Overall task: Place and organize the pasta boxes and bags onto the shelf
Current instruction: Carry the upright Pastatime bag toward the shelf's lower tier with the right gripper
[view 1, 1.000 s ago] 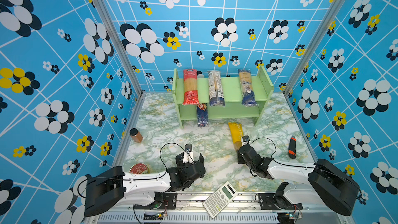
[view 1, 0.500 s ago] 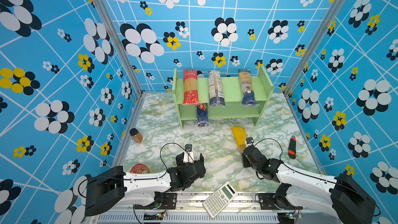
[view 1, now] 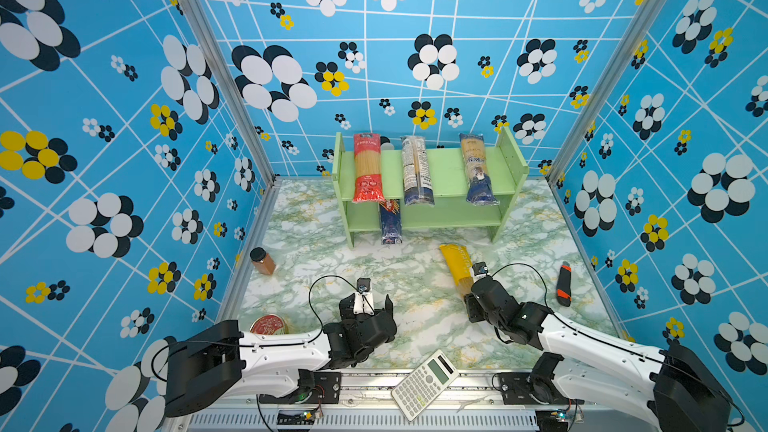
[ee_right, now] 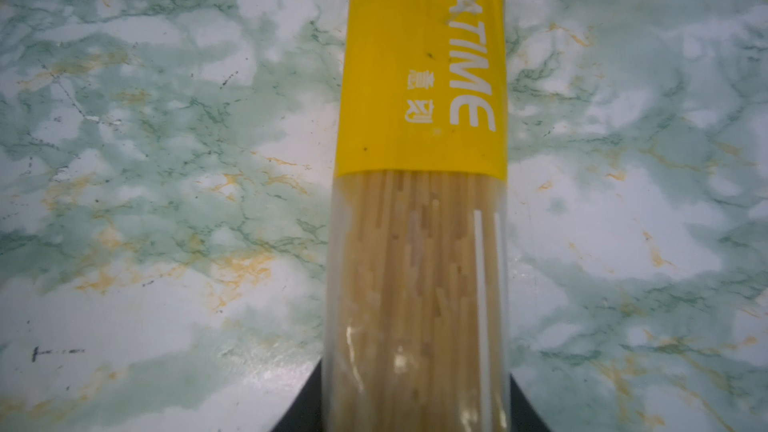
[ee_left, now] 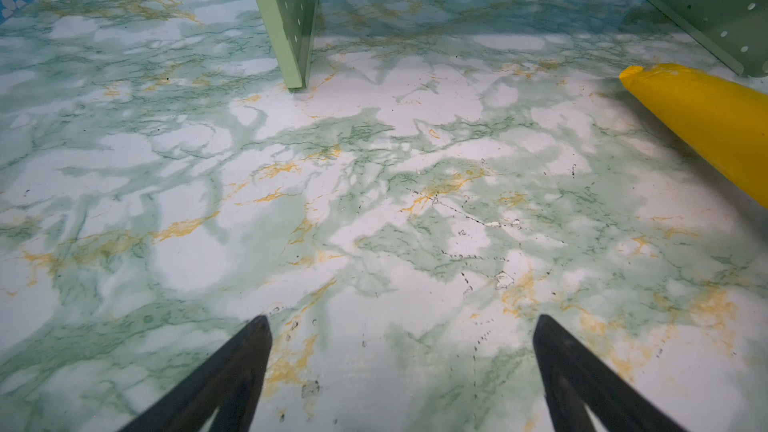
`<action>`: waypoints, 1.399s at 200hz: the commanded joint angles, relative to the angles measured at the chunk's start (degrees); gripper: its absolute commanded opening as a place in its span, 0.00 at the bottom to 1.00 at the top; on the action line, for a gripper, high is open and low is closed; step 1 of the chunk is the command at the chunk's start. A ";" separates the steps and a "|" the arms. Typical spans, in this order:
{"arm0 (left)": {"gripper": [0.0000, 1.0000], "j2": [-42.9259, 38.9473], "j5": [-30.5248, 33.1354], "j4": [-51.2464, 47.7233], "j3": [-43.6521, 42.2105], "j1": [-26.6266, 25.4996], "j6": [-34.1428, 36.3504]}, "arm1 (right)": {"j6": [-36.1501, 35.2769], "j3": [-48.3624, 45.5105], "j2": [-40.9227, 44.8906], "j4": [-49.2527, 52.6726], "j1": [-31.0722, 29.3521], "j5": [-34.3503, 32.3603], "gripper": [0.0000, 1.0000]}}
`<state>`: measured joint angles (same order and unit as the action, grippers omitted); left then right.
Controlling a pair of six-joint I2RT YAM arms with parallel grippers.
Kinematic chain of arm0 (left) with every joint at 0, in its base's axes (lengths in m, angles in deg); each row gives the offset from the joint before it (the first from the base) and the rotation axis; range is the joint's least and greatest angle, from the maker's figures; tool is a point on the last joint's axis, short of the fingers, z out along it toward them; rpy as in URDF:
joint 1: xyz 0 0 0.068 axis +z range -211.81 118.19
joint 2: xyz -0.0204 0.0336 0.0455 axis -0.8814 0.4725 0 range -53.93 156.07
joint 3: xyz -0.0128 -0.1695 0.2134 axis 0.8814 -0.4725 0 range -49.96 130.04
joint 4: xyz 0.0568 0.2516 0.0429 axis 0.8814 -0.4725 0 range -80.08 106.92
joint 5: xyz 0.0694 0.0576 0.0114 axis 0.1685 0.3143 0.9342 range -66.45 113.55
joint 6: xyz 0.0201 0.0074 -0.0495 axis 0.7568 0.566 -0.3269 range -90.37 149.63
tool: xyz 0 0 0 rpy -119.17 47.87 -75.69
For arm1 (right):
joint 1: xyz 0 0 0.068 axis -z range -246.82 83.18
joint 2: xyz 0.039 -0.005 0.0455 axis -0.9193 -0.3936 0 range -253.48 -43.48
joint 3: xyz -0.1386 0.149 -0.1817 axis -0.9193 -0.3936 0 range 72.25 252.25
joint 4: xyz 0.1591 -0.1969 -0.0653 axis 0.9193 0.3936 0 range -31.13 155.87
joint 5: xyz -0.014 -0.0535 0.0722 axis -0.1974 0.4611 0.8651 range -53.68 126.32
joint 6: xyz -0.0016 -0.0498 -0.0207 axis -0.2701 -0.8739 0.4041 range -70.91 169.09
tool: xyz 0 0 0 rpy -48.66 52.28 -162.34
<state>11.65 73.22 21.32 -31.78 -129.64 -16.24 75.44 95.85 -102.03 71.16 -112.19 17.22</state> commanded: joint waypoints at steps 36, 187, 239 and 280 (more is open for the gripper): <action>0.99 -0.01 0.59 0.08 0.96 0.42 -0.45 | -0.42 6.25 3.11 1.06 -0.27 -2.77 0.00; 0.99 -0.14 0.71 1.24 0.92 0.42 1.59 | -2.17 15.70 8.24 15.70 -0.25 3.36 0.00; 0.99 -0.06 0.95 0.96 0.90 0.43 1.12 | -0.99 15.45 14.43 13.18 -0.15 4.12 0.00; 0.99 0.25 0.87 1.04 0.98 0.51 1.30 | -0.66 16.08 15.01 11.92 -0.15 4.50 0.00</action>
<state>11.65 73.24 21.76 -31.78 -129.64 -15.76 74.20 108.11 -88.30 90.99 -112.19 22.32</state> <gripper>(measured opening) 0.992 0.416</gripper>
